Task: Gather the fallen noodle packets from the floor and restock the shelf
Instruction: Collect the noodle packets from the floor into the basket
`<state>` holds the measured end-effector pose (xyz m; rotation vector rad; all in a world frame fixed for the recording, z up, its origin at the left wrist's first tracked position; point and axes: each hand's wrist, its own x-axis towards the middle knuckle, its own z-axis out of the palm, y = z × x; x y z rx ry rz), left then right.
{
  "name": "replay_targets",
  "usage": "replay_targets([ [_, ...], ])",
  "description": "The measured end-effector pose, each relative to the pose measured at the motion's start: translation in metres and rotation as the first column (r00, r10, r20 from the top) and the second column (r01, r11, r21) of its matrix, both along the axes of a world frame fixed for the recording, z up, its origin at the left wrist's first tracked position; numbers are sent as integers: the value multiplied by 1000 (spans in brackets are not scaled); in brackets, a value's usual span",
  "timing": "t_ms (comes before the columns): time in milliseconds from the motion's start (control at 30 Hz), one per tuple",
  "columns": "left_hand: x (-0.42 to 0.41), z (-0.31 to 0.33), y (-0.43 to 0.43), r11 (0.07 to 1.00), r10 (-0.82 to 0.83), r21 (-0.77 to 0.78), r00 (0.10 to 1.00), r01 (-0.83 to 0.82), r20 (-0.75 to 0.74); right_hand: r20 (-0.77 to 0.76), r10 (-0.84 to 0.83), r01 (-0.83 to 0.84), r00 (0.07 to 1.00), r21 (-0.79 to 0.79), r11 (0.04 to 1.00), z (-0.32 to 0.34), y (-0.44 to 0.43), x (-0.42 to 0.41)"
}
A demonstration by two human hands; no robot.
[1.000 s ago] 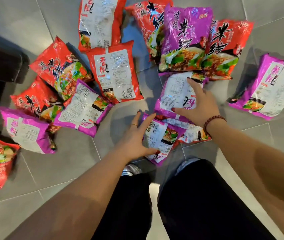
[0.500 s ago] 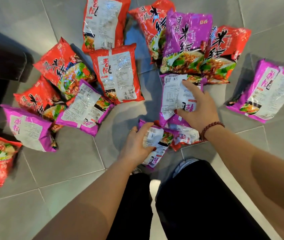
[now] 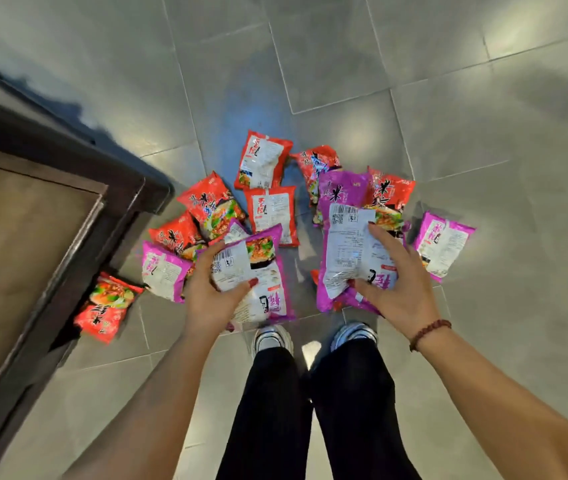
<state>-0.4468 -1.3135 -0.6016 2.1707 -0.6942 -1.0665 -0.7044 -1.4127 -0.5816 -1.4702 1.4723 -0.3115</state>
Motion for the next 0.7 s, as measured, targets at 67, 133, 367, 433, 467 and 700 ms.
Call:
replay_targets([
  [67,9,55,2,997,45,-64,999,-47,-30,43,-6,6,999,-15,1000,52,5,7],
  [133,17,111,6,992,58,-109,996,-65,-69,68,9,-7,998,-31,999,101,12,13],
  [367,25,281,38,955,124,-255,987,-148,-106,134,189,-174,973,-116,978,250,35,39],
  [433,21,315,52,939,155,-294,983,-178,-102,106,286,-267,952,-165,950,286,43,42],
  [467,16,329,60,933,164,-307,981,-190,-107,73,336,-320,939,-170,932,300,47,42],
  [700,-39,390,123,793,426,-407,890,-454,-164,149,592,-552,792,-237,799,361,58,25],
])
